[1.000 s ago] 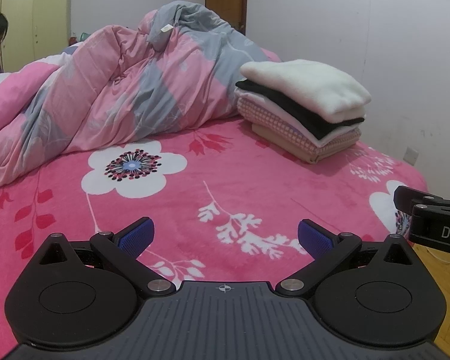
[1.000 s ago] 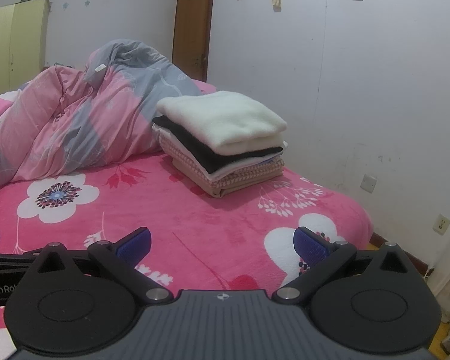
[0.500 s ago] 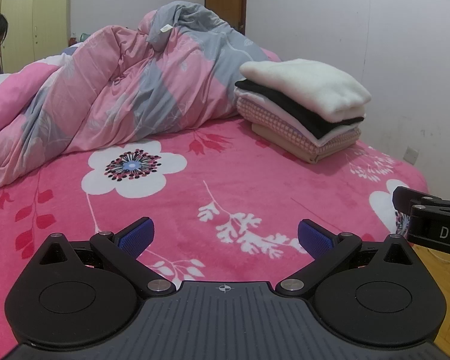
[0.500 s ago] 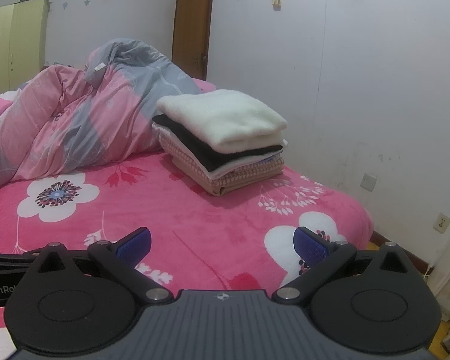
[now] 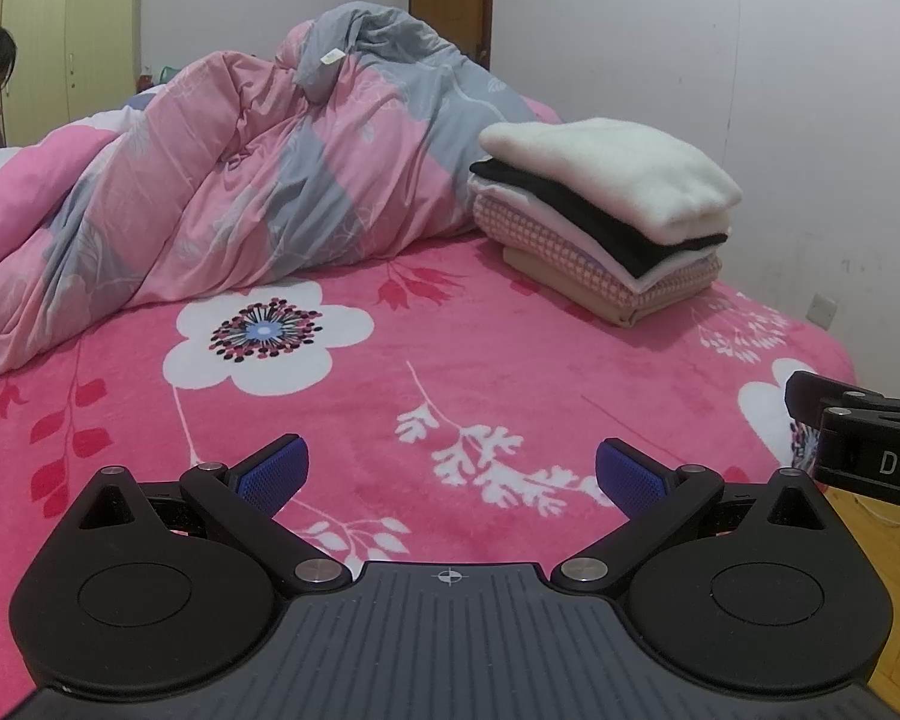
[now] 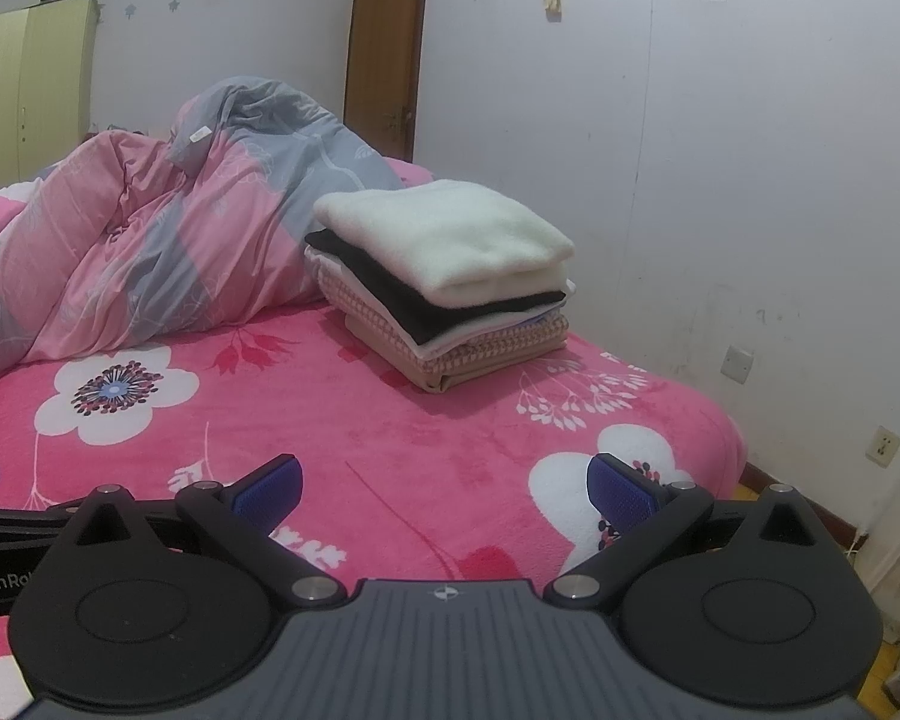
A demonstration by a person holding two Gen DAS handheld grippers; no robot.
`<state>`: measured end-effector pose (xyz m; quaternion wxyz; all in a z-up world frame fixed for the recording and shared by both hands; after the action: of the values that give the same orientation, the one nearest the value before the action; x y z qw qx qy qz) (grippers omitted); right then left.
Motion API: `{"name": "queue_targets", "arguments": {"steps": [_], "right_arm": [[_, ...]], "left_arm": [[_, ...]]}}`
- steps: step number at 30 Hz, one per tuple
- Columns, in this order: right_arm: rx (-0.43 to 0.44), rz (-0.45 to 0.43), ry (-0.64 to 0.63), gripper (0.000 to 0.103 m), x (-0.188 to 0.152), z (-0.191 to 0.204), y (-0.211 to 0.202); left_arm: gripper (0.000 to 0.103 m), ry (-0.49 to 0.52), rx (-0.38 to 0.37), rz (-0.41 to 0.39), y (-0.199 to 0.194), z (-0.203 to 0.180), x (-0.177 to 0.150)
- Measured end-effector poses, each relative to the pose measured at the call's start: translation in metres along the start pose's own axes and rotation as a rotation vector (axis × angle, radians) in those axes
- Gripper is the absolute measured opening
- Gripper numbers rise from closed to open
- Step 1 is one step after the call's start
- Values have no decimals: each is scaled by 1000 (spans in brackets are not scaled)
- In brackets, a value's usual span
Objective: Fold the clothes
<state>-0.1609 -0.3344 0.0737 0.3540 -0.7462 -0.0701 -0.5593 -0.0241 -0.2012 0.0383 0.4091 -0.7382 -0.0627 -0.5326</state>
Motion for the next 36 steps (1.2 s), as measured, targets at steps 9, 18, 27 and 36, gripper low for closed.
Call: {"name": "queue_targets", "arguments": {"steps": [9,18,27,36], "right_arm": [[1,0,2,103,0,0,0],[3,3,7,103,1,0,0],[4,3,6,103,1,0,1],[6,5,3,103,0,2,2]], "left_arm": [[103,7,-4,0,0,0,0],[103,9,-3,-1,1,-2,2],[103,10,-2,-1,0,-2,2],[103,8,-1,2,1,-1,2]]}}
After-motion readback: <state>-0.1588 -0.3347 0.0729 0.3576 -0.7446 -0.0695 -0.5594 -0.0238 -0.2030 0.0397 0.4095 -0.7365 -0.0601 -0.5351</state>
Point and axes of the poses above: each gripper's, at about its wrist camera, not at the fingertips, and y roughly the way its jaws point, z to its left, x to its top, the point moved 4 cm from there along y, roughly the way its jaws point, and after that the axes turned 8 degrees about -x, right-handed, at the moved point
